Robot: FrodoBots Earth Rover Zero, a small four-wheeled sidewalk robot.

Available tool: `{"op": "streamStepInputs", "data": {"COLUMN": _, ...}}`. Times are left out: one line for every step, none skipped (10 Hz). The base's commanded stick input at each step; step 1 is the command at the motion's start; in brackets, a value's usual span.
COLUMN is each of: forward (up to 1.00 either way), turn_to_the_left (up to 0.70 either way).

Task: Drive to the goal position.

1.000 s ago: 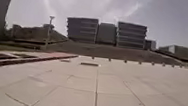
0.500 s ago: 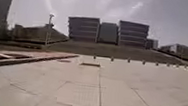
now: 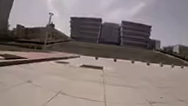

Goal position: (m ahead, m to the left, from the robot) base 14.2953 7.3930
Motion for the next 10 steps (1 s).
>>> {"op": "streamStepInputs", "data": {"forward": 1.00, "turn_to_the_left": -0.36}}
{"op": "streamStepInputs", "data": {"forward": 1.00, "turn_to_the_left": -0.35}}
{"op": "streamStepInputs", "data": {"forward": 1.00, "turn_to_the_left": -0.35}}
{"op": "streamStepInputs", "data": {"forward": 1.00, "turn_to_the_left": -0.35}}
{"op": "streamStepInputs", "data": {"forward": 1.00, "turn_to_the_left": -0.34}}
{"op": "streamStepInputs", "data": {"forward": 1.00, "turn_to_the_left": -0.32}}
{"op": "streamStepInputs", "data": {"forward": 1.00, "turn_to_the_left": -0.18}}
{"op": "streamStepInputs", "data": {"forward": 1.00, "turn_to_the_left": -0.03}}
{"op": "streamStepInputs", "data": {"forward": 1.00, "turn_to_the_left": 0.00}}
{"op": "streamStepInputs", "data": {"forward": 1.00, "turn_to_the_left": 0.00}}
